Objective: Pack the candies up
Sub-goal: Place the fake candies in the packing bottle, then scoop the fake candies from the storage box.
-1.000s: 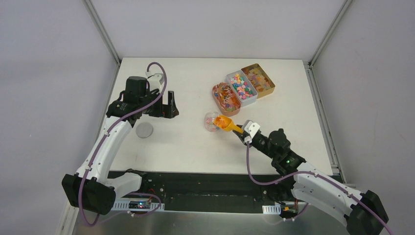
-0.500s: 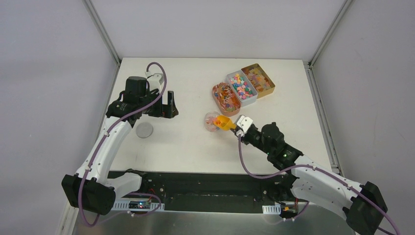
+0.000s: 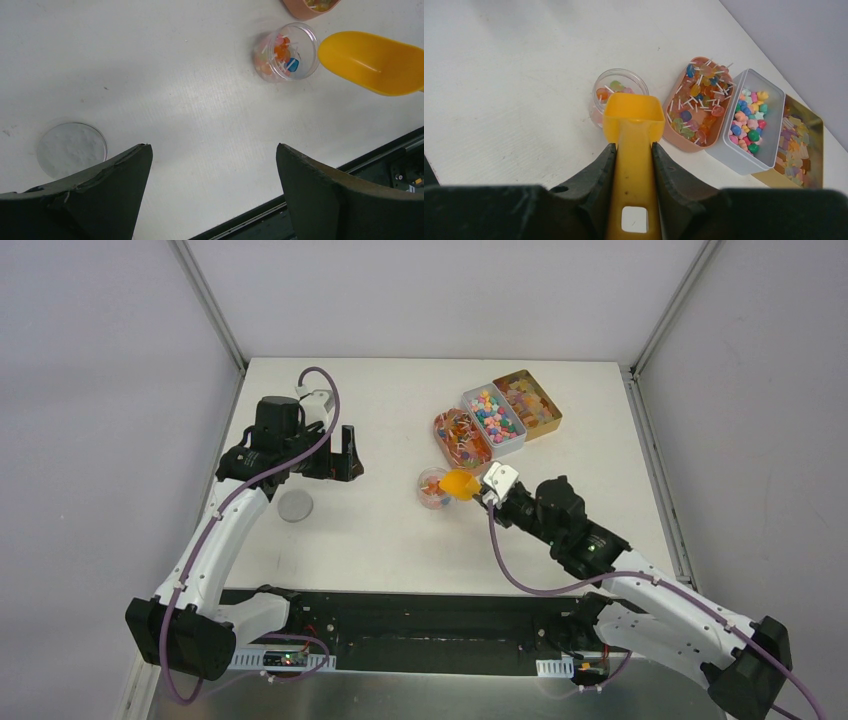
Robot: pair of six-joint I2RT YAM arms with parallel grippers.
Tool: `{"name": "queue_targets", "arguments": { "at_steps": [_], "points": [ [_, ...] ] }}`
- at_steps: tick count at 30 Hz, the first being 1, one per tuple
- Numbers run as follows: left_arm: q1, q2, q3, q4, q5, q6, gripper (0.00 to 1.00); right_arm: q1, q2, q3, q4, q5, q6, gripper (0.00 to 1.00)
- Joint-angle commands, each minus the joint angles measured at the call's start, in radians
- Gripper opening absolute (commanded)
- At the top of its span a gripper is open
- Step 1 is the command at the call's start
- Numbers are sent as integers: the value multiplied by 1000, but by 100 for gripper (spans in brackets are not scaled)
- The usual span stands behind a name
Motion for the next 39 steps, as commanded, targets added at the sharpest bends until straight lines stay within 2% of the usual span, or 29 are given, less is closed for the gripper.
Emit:
{"name": "queue_targets", "arguments": {
  "at_steps": [1, 13, 17, 23, 26, 35, 39],
  "points": [
    [0, -33, 10, 13, -13, 17, 99, 5, 2, 126, -124, -43, 14, 0],
    [0, -53, 6, 14, -46, 16, 99, 5, 205, 443, -477, -59, 81, 0],
    [0, -64, 6, 13, -63, 17, 99, 5, 257, 523, -532, -27, 118, 0],
    [0, -72, 5, 13, -89, 13, 99, -4, 283, 559, -509, 145, 137, 0],
    [0, -82, 7, 15, -83, 11, 99, -36, 305, 576, -465, 181, 131, 0],
    [0, -97, 3, 20, -66, 9, 99, -260, 475, 662, -325, 187, 100, 0],
    [0, -97, 1, 20, -64, 8, 99, -334, 590, 740, -328, 197, 87, 0]
  ]
}}
